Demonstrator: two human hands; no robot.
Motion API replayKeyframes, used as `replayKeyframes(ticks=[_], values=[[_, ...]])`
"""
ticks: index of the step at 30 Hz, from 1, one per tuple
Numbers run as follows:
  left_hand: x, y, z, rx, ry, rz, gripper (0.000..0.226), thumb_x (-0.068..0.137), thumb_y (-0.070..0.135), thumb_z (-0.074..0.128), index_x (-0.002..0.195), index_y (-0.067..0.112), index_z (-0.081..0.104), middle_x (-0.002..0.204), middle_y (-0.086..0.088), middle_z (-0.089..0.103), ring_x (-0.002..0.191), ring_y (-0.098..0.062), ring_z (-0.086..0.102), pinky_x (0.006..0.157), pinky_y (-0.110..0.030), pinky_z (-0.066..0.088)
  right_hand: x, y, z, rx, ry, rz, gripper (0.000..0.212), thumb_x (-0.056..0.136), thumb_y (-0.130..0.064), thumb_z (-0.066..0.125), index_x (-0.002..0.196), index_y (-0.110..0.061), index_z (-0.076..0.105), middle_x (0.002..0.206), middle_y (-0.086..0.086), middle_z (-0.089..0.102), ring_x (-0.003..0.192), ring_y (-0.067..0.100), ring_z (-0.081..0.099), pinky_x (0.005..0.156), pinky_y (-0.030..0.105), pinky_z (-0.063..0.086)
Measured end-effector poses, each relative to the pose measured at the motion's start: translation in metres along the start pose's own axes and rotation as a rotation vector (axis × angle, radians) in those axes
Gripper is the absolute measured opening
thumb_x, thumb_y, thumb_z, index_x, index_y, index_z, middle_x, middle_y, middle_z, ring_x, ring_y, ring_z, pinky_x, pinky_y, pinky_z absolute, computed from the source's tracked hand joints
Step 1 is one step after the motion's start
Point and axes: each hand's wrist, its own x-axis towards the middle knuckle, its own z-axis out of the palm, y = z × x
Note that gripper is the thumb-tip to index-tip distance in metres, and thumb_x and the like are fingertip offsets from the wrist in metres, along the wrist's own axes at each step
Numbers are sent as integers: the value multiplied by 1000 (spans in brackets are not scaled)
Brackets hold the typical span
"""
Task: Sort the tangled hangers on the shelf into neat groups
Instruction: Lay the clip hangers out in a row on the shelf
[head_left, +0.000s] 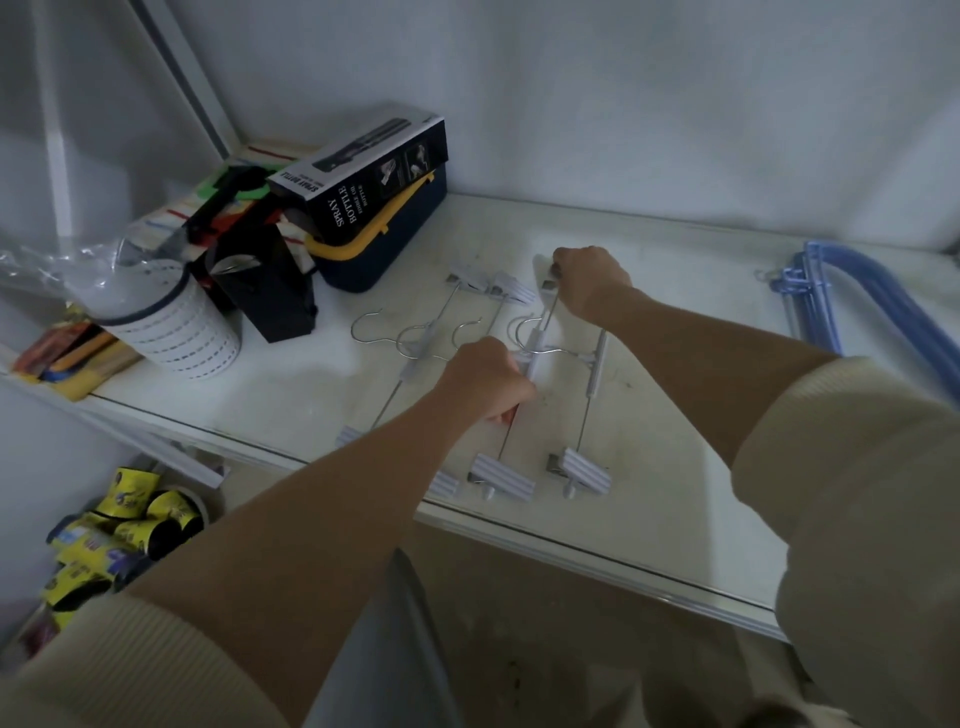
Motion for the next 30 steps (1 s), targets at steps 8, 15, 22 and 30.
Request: replayKeyframes(ticks=[8, 15, 22, 30], values=[[-12, -16, 0, 46, -43, -43, 15, 78, 12, 62, 71, 2, 71, 66, -11, 73, 65, -27, 74, 58, -26, 60, -17, -8, 6, -6, -16, -55, 26, 91, -2, 44, 113, -4, 57, 114, 23, 63, 108, 38, 61, 85, 40, 50], [-6, -20, 3, 63, -45, -19, 14, 77, 15, 65, 79, 2, 69, 78, -16, 76, 72, -29, 76, 74, -37, 63, -14, -5, 10, -27, -26, -75, 26, 89, 0, 43, 107, -3, 61, 112, 23, 64, 107, 39, 61, 81, 38, 49], [-6, -15, -2, 139, -77, -48, 15, 68, 20, 63, 71, 8, 71, 64, -6, 74, 66, -24, 75, 73, -36, 60, -16, -3, 7, -40, -17, -104, 27, 92, -6, 43, 111, 0, 62, 115, 23, 63, 110, 39, 59, 85, 39, 48], [-2, 27, 6, 178, 110, 53, 20, 74, 25, 53, 71, 9, 65, 66, -5, 68, 68, -26, 68, 66, -29, 56, -24, 32, -16, 33, 94, -25, 35, 90, -8, 47, 123, -2, 57, 125, 21, 55, 120, 37, 50, 97, 40, 48]])
